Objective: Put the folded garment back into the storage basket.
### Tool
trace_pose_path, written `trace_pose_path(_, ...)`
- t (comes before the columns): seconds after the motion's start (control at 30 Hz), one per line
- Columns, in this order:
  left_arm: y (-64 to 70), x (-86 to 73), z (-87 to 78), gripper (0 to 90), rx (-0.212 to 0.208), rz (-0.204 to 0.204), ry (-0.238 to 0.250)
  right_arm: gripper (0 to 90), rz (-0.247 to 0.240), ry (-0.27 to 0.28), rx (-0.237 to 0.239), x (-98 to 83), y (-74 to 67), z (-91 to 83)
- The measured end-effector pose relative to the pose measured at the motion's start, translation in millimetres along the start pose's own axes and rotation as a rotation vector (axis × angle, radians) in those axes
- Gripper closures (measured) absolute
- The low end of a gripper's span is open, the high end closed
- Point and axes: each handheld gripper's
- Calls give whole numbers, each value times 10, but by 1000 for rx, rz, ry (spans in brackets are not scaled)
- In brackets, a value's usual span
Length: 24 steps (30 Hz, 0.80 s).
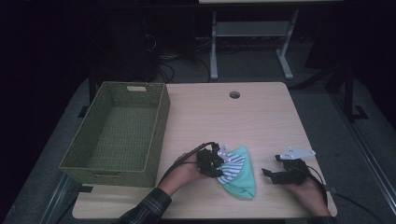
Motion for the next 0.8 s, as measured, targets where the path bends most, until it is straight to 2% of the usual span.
trace_pose_path(0.2,-24,-22,-52,748,-30,-40,13,164,1,-3,-2,1,-5,3)
trace_pose_path(0.47,-18,-7,-229,750,-20,-62,60,153,4,-6,-6,2,-6,6)
trace_pose_path(0.7,-19,-11,-383,751,-28,-89,115,149,4,-8,-9,2,-4,6)
trace_pose_path(0.8,-14,-4,-442,751,-30,-88,132,148,5,-8,-9,2,-4,6)
Point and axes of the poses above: each handheld gripper's, and its own axes: z roughly forward along the jaws, x roughly out of its top, y roughly to its right, and after that the axes turned 9 degrees about -x, right-handed
